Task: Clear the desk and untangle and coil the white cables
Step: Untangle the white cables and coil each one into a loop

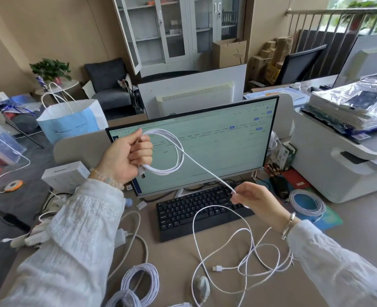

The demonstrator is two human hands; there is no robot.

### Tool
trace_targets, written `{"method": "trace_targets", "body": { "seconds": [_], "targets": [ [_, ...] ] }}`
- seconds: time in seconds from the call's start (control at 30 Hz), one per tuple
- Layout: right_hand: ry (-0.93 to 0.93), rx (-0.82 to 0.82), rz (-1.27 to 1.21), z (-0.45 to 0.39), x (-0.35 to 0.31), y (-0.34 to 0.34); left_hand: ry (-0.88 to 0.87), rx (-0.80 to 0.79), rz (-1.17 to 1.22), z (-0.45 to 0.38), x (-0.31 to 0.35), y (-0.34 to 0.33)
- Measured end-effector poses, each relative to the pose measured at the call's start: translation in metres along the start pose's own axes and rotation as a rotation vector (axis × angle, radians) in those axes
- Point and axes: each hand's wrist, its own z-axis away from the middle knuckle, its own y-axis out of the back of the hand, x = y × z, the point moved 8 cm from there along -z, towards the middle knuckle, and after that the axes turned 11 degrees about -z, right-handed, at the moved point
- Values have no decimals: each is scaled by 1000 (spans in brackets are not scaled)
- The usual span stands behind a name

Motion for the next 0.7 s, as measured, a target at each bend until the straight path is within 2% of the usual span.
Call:
{"method": "trace_targets", "body": {
  "seconds": [0.17, 0.27, 0.43, 0.7],
  "targets": [
    [28, 85, 155, 8, 1, -14, -104, 43, 26, -5, 2, 4],
    [146, 94, 229, 19, -28, -35, -194, 127, -66, -10, 3, 10],
    [157, 20, 205, 38, -78, -77, -314, 187, -358, -10, 1, 4],
    [101, -57, 58, 44, -132, -103, -367, 88, -848, 5, -25, -43]
  ]
}}
